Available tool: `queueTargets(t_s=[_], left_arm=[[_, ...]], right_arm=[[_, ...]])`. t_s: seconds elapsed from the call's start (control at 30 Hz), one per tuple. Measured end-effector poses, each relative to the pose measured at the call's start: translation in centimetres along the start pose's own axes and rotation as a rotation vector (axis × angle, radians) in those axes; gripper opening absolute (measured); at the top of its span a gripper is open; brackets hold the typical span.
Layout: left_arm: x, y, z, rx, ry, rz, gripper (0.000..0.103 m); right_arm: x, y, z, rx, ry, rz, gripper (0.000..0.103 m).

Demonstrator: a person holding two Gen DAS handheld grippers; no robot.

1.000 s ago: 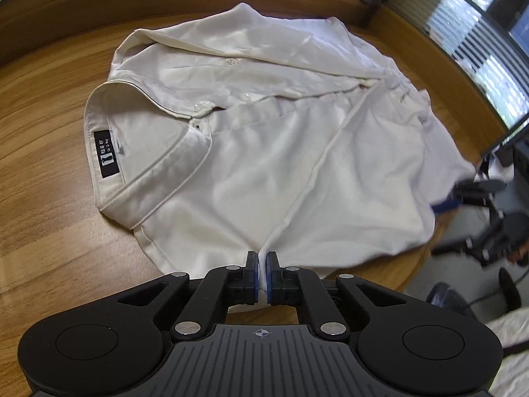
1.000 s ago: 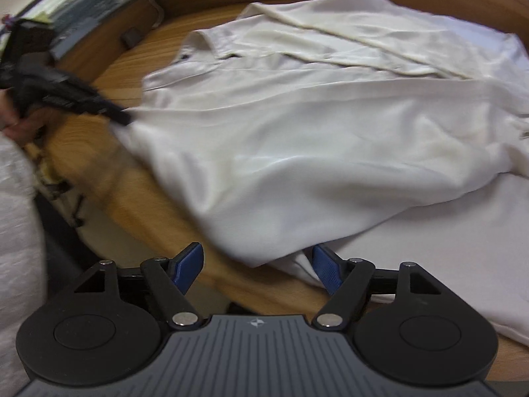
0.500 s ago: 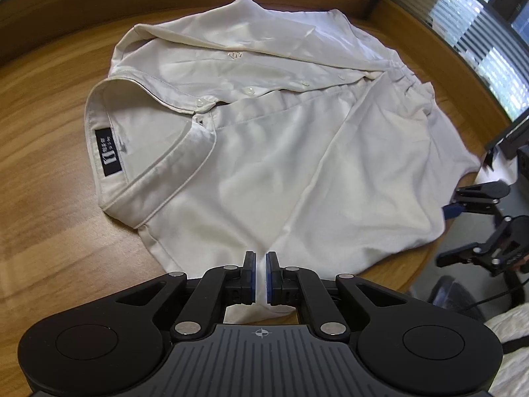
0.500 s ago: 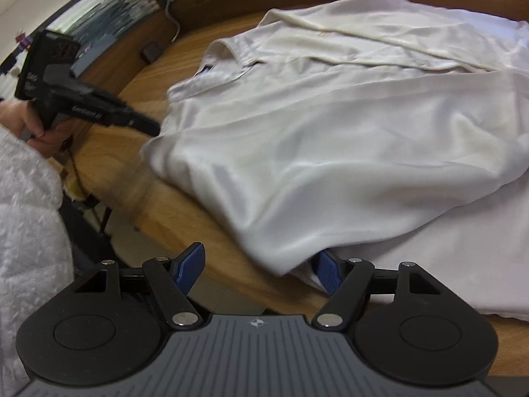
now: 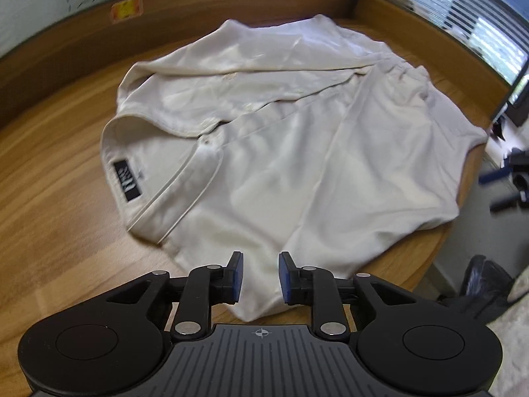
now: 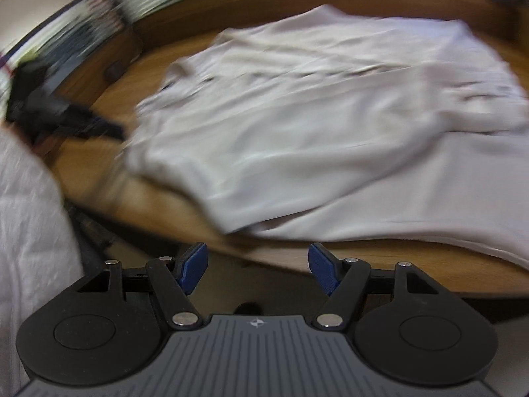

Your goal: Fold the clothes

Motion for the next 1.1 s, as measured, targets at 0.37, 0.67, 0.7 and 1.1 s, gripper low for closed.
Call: queueTargets(t_s=[0.37, 0.67, 0.7, 1.1], left_arm=[[1.1, 2.9, 6.8, -0.045, 0.022, 0.007, 0.050], [2.5, 4.2, 11.0, -0.182, 0.166, 0.013, 0.061], [2.7, 4.1, 11.4, -0.205, 0.176, 0.012, 0.062], [2.3, 2.9, 15.6, -0.451, 0.305, 0.043, 0.067]], right_arm=[[-4.7, 1.3, 16.7, 0.214, -0.282, 0.083, 0.062], [-2.5, 5.2, 29.3, 0.506, -0.216, 0.195, 0.043], [-2.0, 5.8, 30.1, 0.518, -0.207, 0.201, 0.043], [4.0, 8.9, 35.3, 0.594, -0.146, 0.134, 0.020]])
Point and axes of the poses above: each gripper's, at about its wrist camera, not at the fingertips, and x roughly the way its jaws point, z to its right, y to its top, the point moved 10 cm from there along x, roughly the way its jaws point, and after that the axes turned 6 degrees about -x, right-handed, at the moved point
